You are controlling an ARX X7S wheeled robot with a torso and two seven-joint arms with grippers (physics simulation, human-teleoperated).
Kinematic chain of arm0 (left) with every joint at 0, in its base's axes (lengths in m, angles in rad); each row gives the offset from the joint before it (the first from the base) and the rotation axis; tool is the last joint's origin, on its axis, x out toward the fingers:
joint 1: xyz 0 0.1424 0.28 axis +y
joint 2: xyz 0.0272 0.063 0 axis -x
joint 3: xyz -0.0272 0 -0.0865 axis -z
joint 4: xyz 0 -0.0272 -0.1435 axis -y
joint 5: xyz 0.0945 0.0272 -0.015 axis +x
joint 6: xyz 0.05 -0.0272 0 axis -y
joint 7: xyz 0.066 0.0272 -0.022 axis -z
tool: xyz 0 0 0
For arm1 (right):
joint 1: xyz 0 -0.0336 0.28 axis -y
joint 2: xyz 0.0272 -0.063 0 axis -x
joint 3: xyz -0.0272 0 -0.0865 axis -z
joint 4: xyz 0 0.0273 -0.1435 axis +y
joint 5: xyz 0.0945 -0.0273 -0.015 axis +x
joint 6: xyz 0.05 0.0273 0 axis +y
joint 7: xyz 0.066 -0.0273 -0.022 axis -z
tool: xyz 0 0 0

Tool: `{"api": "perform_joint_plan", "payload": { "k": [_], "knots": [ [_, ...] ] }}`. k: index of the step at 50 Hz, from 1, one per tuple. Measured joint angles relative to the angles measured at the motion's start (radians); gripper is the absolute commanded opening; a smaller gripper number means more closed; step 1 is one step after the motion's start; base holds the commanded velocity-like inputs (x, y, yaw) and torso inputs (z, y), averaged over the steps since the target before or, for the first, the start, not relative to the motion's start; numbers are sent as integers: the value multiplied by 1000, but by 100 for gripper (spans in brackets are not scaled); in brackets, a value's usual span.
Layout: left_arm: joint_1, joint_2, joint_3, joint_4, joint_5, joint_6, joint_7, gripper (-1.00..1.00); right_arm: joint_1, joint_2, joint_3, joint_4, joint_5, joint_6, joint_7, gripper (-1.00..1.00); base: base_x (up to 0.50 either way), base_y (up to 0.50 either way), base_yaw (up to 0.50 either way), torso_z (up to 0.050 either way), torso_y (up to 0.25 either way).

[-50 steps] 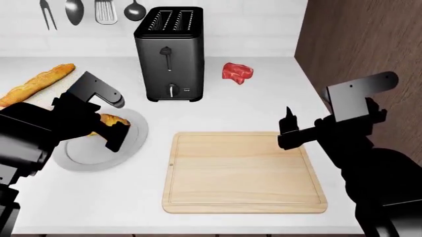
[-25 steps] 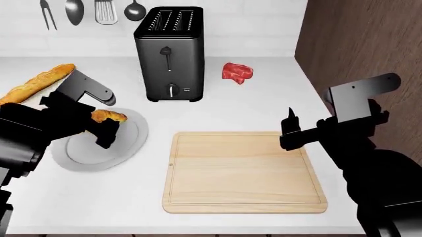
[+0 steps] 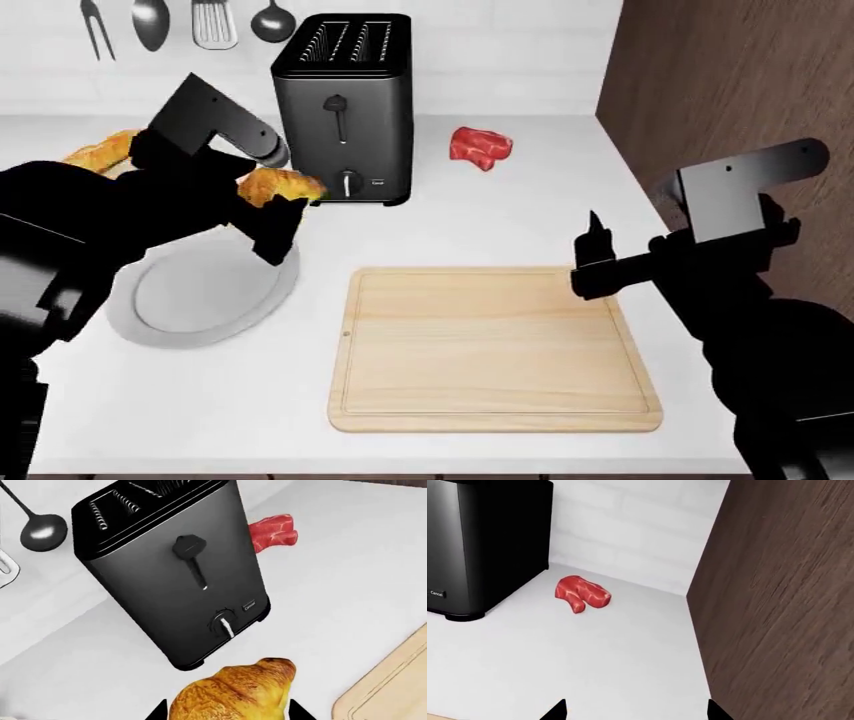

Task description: From the different types of pastries on the counter, select a croissant and place it on the cutting board. Then retrieve a jar of jam from the cabinet and place it alongside the croissant on the cutting board.

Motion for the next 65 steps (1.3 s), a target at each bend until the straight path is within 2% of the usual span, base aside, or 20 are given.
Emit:
{"api": "perform_joint_plan", "payload": {
  "k": [14,25,33,34,43,50,56,65],
  "knots": [
    [46,128,71,195,-74,-93,-15,-100,61,-19,80,-70,19,90,11,100,0,0,0,0,0],
    [117,208,135,231,-112,-88,-7,-100,99,-38,165,-132,37,147,14,100,0,0,0,0,0],
    [152,248,196,210,-114,-57,2,-100,84,-51,173,-123,38,117,21,100,0,0,0,0,0],
    [153,250,203,205,-108,-51,1,100,81,-52,173,-121,37,112,22,100,0,0,0,0,0],
    [156,258,240,199,-105,-44,-3,100,67,-58,172,-109,36,87,30,100,0,0,0,0,0],
    [133,252,204,284,-128,-118,-27,100,64,-55,171,-112,39,90,33,100,0,0,0,0,0],
    [98,248,108,371,-134,-170,-79,100,68,-54,167,-120,43,103,37,100,0,0,0,0,2],
    [107,277,-137,464,-59,-123,-239,100,92,-60,165,-157,58,150,47,100,0,0,0,0,0]
  ]
}}
